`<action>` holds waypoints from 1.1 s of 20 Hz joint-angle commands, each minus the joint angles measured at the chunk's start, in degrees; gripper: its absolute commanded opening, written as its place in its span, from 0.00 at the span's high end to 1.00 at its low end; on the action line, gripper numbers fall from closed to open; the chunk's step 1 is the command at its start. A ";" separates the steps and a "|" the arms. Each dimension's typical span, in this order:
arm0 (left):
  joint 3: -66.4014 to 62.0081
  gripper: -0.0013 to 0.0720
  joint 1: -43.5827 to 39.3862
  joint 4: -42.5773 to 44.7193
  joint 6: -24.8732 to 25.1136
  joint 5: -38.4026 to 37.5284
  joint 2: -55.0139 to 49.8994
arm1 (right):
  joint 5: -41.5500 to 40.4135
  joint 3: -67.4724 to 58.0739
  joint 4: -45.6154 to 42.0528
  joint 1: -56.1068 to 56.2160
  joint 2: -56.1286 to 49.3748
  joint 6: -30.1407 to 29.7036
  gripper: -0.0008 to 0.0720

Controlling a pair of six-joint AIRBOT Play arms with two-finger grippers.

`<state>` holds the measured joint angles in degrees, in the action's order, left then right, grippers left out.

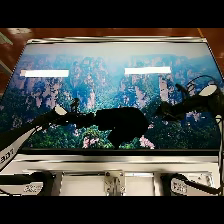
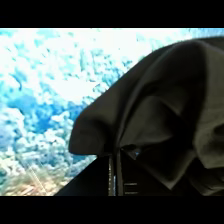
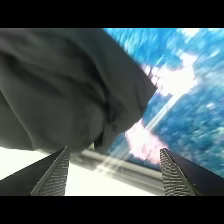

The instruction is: Fold the shirts.

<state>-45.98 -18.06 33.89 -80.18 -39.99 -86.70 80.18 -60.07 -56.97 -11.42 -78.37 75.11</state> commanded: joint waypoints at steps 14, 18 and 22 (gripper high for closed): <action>-4.39 0.93 0.24 0.15 1.73 -0.94 3.96 | -20.57 11.56 2.97 8.37 -7.23 4.76 0.90; -9.25 0.93 4.26 3.02 1.70 -1.20 7.61 | -16.41 2.75 -7.06 8.37 -1.09 2.36 0.90; -21.68 0.93 9.73 5.14 3.78 -1.16 17.66 | -19.41 -13.51 -7.93 8.41 12.92 -6.99 0.90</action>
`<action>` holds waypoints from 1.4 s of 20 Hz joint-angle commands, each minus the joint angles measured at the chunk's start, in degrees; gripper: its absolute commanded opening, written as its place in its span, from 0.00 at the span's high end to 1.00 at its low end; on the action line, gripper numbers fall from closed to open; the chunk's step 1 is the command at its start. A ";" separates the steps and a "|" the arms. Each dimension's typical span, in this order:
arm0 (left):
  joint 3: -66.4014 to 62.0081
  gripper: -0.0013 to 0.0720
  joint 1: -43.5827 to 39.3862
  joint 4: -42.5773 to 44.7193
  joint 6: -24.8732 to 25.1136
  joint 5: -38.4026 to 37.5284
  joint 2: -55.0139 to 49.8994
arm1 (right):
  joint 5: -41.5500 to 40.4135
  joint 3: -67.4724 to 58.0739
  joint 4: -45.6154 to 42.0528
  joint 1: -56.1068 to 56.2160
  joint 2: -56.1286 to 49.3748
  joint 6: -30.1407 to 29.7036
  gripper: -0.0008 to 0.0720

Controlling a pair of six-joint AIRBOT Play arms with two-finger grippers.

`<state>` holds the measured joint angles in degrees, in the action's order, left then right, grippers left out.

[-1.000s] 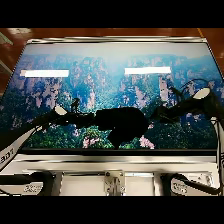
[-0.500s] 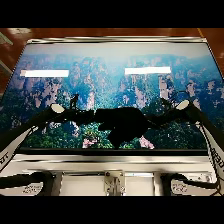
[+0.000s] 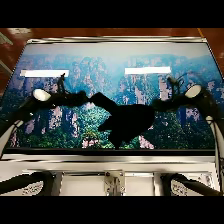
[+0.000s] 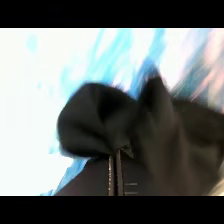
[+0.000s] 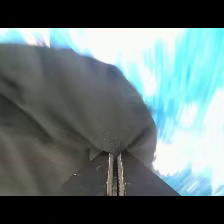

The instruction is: Fold the shirts.

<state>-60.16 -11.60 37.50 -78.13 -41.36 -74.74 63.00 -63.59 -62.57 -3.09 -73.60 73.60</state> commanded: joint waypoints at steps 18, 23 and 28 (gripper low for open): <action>-47.19 0.93 4.20 23.80 -1.27 -21.22 29.11 | 1.66 -44.65 -2.51 0.09 31.04 -1.64 0.90; -36.57 0.93 4.20 35.23 -4.68 -35.19 29.14 | 27.28 -44.48 -12.57 0.11 28.15 -0.44 0.90; -17.53 0.93 4.22 38.07 -9.22 -27.91 28.00 | 30.99 -38.32 -13.57 0.11 18.08 -0.39 0.90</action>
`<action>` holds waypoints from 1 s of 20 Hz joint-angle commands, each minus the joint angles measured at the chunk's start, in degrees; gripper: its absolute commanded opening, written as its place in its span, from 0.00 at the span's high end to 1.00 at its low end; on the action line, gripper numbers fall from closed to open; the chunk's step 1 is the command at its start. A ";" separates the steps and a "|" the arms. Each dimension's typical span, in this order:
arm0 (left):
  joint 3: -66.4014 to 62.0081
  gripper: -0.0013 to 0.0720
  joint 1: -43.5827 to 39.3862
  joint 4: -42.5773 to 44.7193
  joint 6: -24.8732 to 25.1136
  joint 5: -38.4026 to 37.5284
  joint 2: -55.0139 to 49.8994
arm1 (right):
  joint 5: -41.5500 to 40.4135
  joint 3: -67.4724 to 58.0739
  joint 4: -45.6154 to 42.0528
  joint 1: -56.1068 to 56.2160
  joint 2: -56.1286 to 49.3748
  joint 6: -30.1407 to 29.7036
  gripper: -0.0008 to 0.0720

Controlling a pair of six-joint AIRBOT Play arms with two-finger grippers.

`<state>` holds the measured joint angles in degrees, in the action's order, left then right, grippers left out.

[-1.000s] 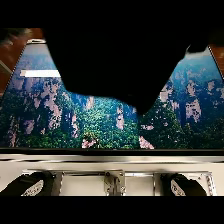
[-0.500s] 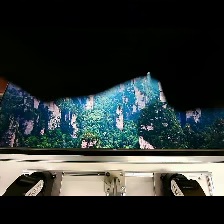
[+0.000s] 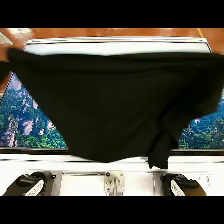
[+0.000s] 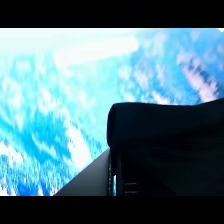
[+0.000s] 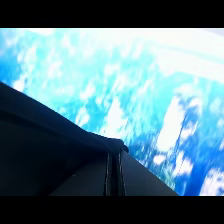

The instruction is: Fold the shirts.

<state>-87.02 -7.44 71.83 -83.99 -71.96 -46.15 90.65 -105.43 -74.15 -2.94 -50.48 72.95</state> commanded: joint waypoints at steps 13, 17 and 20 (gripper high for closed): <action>26.08 0.93 0.07 -8.87 -8.28 23.47 -36.02 | -29.49 18.16 32.50 -0.04 -51.23 6.51 0.89; 21.73 0.07 2.05 -9.62 -8.22 17.11 -38.84 | -23.15 15.15 33.70 -1.92 -50.25 2.80 0.03; 16.37 0.11 8.52 -3.74 -5.99 -0.46 -38.47 | -8.98 9.79 26.08 -7.45 -46.27 0.00 0.03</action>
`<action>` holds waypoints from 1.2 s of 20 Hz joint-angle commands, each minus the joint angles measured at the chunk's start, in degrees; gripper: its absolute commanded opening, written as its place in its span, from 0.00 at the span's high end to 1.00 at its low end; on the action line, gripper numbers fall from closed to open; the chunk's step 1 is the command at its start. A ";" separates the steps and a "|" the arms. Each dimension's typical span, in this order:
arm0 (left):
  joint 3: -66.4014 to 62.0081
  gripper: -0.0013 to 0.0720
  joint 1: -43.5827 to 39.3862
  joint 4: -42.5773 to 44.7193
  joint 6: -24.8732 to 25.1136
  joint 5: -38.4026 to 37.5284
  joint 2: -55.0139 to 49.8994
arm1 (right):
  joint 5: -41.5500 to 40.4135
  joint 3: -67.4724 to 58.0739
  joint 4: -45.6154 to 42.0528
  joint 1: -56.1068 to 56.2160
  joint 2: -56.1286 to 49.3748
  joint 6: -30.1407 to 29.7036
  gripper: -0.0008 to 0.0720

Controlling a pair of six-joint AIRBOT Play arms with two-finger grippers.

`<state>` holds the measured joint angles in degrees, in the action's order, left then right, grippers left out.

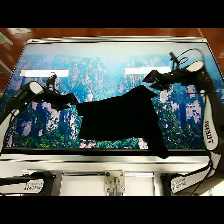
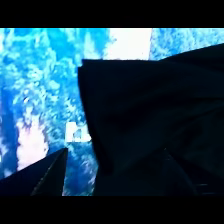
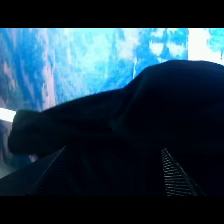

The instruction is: Fold the shirts.

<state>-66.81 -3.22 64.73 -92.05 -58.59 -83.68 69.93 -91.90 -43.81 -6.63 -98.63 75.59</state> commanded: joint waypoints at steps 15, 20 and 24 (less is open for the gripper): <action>31.32 0.02 6.21 -26.21 20.35 -2.84 2.67 | 23.93 18.12 -14.91 -26.05 15.17 -4.11 0.17; 31.28 0.10 1.68 -31.89 20.92 -0.37 -0.98 | 23.37 18.12 -15.30 -26.05 15.15 -4.31 0.17; 30.88 0.93 1.31 -33.92 20.96 -0.50 -1.36 | 22.03 20.74 -16.68 -25.86 15.10 -2.84 0.17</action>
<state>-35.79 -1.13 33.56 -71.33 -58.83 -84.47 93.01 -72.99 -59.42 -32.58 -83.53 71.75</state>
